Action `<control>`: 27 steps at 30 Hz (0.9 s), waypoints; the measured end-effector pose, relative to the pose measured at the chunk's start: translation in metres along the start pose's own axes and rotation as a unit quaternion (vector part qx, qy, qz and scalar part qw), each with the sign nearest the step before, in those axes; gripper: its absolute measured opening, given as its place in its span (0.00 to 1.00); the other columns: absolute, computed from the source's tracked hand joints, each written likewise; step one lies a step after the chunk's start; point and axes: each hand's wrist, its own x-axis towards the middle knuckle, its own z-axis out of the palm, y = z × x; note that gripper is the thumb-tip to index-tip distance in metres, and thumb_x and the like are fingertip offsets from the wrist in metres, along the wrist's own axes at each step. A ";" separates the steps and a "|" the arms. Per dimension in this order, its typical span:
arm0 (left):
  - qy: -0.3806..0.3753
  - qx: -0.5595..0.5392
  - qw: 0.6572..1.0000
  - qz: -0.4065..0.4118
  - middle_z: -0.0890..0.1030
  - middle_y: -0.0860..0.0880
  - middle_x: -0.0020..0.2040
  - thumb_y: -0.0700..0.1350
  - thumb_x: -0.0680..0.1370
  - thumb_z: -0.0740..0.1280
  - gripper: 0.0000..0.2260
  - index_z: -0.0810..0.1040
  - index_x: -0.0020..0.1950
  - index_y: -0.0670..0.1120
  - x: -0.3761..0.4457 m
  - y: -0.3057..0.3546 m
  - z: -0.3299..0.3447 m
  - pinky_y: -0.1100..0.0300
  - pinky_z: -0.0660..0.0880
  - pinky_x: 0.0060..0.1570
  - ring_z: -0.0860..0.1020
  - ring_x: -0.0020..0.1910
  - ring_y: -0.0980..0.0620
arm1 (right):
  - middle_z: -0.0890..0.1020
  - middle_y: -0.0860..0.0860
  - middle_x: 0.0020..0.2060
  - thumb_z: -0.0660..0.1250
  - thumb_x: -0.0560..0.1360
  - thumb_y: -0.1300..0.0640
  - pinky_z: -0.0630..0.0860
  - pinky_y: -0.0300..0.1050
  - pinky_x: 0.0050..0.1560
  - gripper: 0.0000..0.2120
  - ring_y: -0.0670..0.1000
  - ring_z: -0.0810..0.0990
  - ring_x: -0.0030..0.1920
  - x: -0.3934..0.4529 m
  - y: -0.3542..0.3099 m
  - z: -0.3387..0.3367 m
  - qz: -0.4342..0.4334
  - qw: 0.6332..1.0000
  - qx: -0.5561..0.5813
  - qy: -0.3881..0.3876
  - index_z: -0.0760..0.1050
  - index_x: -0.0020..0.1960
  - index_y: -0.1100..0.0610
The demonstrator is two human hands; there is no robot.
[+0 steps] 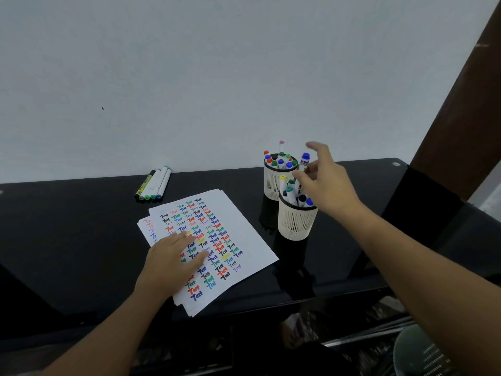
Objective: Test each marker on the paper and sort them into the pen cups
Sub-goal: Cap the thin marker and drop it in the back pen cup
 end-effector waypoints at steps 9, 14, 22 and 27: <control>0.001 -0.009 1.000 -0.002 0.72 0.52 0.75 0.68 0.76 0.65 0.30 0.75 0.73 0.53 0.000 -0.001 0.001 0.49 0.61 0.76 0.67 0.75 0.51 | 0.86 0.47 0.54 0.66 0.83 0.47 0.84 0.57 0.53 0.13 0.50 0.84 0.51 -0.013 0.006 0.007 -0.046 0.998 -0.033 0.017 0.73 0.66 0.46; 0.000 -0.005 1.000 -0.004 0.71 0.53 0.76 0.69 0.76 0.65 0.31 0.75 0.74 0.53 0.000 -0.001 0.000 0.49 0.60 0.76 0.66 0.76 0.52 | 0.85 0.49 0.50 0.67 0.83 0.47 0.78 0.57 0.57 0.12 0.51 0.80 0.50 -0.008 0.012 0.007 -0.091 0.988 -0.111 0.059 0.83 0.63 0.49; -0.005 -0.008 1.000 -0.012 0.72 0.53 0.75 0.69 0.75 0.66 0.31 0.75 0.73 0.54 -0.001 0.001 -0.003 0.50 0.60 0.76 0.67 0.75 0.53 | 0.79 0.48 0.56 0.68 0.82 0.47 0.73 0.50 0.60 0.13 0.51 0.74 0.58 -0.005 0.009 0.009 -0.089 0.987 -0.113 0.075 0.82 0.65 0.46; -0.021 -0.083 0.996 -0.036 0.74 0.53 0.74 0.66 0.74 0.70 0.28 0.78 0.70 0.54 0.001 -0.003 -0.007 0.50 0.63 0.75 0.68 0.74 0.53 | 0.79 0.49 0.53 0.68 0.82 0.48 0.71 0.49 0.54 0.12 0.54 0.75 0.55 -0.005 -0.006 0.021 -0.141 0.976 -0.126 0.110 0.82 0.64 0.45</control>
